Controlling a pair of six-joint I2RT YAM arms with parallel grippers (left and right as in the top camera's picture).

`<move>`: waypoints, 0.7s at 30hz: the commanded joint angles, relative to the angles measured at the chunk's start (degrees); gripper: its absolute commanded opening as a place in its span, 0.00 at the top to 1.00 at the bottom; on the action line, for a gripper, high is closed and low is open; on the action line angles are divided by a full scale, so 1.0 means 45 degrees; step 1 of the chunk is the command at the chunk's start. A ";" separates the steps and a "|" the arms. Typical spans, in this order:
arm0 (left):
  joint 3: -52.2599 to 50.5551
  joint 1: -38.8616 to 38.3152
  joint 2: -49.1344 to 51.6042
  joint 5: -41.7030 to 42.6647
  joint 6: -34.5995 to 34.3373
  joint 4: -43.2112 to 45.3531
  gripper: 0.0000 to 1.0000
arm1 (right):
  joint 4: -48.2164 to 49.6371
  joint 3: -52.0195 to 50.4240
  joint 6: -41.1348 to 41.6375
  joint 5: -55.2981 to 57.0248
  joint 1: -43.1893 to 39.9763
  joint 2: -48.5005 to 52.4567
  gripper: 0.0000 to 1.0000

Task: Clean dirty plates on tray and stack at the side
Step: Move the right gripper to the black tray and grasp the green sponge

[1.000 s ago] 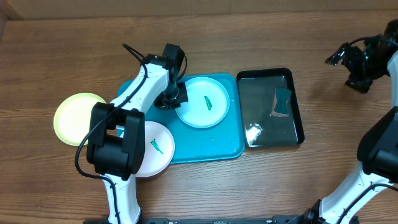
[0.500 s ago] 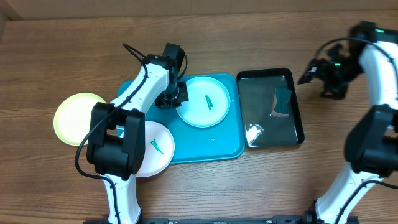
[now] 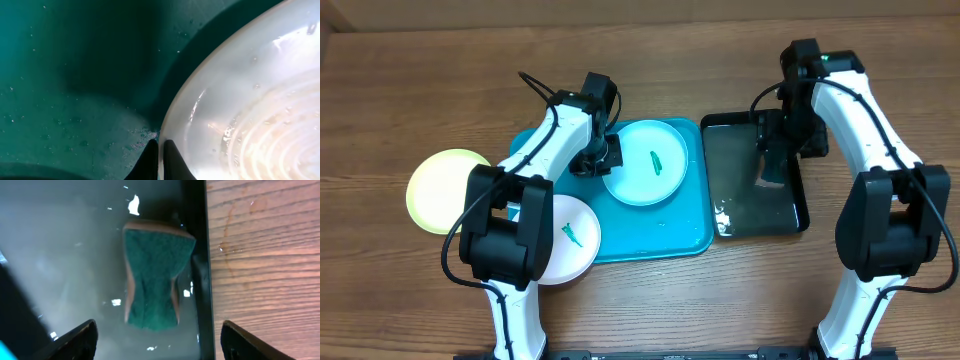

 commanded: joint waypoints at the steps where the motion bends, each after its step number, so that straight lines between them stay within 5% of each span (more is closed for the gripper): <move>1: -0.0461 -0.0146 0.0107 0.0049 0.0253 -0.0044 0.96 | 0.0651 -0.0656 0.0277 0.0097 0.0024 -0.0340 0.21; 21: -0.0432 -0.0141 -0.1651 -0.0495 0.0491 -0.1205 0.96 | 0.2195 -0.2055 0.0277 -0.0894 0.0058 -0.0340 0.39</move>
